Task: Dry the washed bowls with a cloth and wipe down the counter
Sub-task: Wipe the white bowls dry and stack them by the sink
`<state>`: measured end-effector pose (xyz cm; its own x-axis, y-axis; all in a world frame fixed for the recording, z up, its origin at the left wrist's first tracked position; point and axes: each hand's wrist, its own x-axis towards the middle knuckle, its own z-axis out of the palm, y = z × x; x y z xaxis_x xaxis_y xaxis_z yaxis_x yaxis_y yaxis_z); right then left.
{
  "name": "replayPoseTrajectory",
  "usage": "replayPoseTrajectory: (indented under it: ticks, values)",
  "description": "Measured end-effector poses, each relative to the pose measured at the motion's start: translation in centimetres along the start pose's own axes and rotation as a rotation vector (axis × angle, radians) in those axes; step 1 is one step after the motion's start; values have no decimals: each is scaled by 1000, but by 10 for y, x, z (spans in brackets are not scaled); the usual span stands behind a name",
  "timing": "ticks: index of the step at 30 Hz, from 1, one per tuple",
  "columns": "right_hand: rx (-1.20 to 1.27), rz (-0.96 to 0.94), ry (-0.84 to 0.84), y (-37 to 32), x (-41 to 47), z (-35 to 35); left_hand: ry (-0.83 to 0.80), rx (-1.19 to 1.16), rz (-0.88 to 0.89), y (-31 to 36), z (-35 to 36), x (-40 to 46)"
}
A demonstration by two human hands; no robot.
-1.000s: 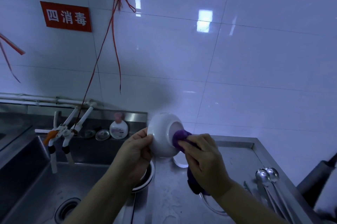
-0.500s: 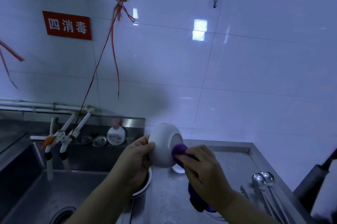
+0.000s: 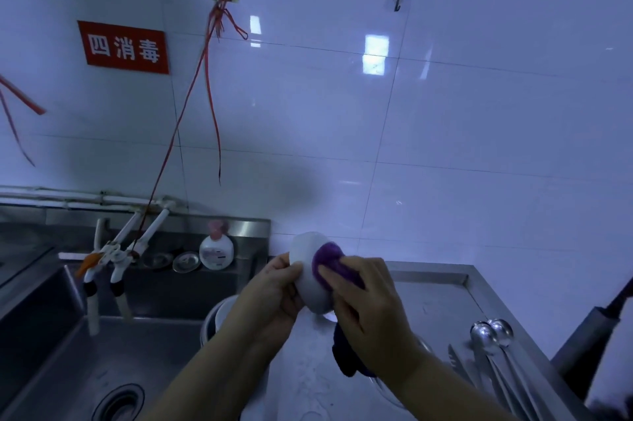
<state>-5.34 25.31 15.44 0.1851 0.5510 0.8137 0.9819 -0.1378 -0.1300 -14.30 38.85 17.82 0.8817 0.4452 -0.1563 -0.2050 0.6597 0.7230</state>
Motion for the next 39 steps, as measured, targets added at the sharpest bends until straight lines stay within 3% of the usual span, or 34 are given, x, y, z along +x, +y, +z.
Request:
replayPoseTrajectory:
  ticks: [9,18,20,23,25,34,36,39]
  values:
    - [-120,50,48,39,-3,-15,66,-129,-62,-47,54,6]
    - [-31,-170,129,115,-44,-39,215,-321,-52,-81,109,35]
    - [20,-83,147,135,-49,-41,235,-369,-33,-92,117,38]
    - [227,206,180,156,-49,-45,255,-426,-6,-107,126,41]
    - [272,249,183,165,-49,-44,268,-466,4,-117,130,45]
    - [136,-107,212,180,-72,-41,346,-583,24,-152,134,61]
    - [203,-48,210,188,-77,-43,316,-579,8,-160,138,61]
    - [468,271,140,192,-84,-47,291,-523,20,-169,142,60]
